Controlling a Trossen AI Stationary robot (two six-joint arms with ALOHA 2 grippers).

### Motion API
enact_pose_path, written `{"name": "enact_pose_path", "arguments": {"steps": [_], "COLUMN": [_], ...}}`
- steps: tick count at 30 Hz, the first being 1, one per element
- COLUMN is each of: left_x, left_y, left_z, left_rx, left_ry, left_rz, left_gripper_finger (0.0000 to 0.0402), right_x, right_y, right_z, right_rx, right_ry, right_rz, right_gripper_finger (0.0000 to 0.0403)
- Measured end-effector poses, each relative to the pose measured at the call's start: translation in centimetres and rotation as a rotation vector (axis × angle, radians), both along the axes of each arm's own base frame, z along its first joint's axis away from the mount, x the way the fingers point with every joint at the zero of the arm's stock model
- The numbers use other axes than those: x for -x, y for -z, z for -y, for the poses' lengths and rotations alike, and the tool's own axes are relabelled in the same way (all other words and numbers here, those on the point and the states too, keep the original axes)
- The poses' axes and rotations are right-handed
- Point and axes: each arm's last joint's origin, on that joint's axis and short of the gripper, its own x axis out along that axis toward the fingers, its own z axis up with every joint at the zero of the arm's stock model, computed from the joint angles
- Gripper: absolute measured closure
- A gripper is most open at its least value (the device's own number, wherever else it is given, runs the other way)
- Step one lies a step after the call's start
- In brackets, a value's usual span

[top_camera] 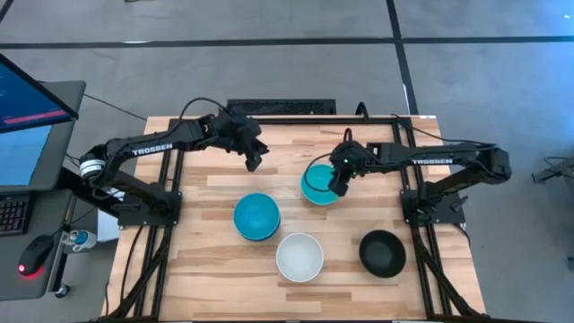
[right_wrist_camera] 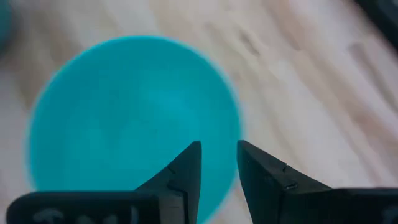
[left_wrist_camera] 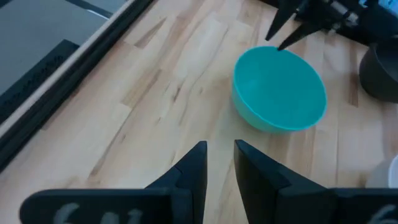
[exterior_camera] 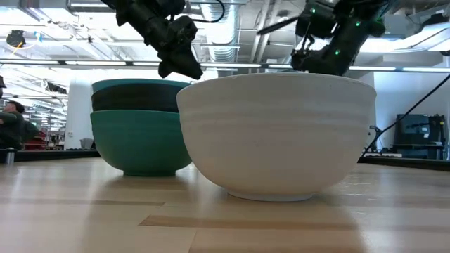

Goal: Nest bowls inside each other
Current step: Stack the light blue bowl on the blue bowl

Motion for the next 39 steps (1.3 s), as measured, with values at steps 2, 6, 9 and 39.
{"name": "enact_pose_path", "arguments": {"steps": [2, 6, 9, 39], "left_x": [0.1, 0.3, 0.5, 0.7], "left_y": [0.0, 0.0, 0.0, -0.8], "left_z": [-0.2, -0.7, -1.0, -2.4], "left_rx": [0.0, -0.008, -0.012, -0.047], "left_ry": [-0.008, -0.017, -0.025, 0.092], "left_rz": [0.0, -0.003, -0.004, 0.122], "left_gripper_finger": [0.0332, 0.0332, 0.0332, 0.0332], "right_x": [0.1, 0.6, 0.8, 0.3], "right_y": [-0.1, -0.2, -0.2, 2.1], "right_z": [0.7, 2.1, 3.0, 3.1], "right_rx": [0.009, -0.011, -0.073, -0.183], "right_ry": [0.033, 0.105, 0.1, -0.018], "right_rz": [0.012, 0.03, 0.053, -0.046], "right_gripper_finger": [0.0278, 0.0278, 0.0278, 0.0278]}}
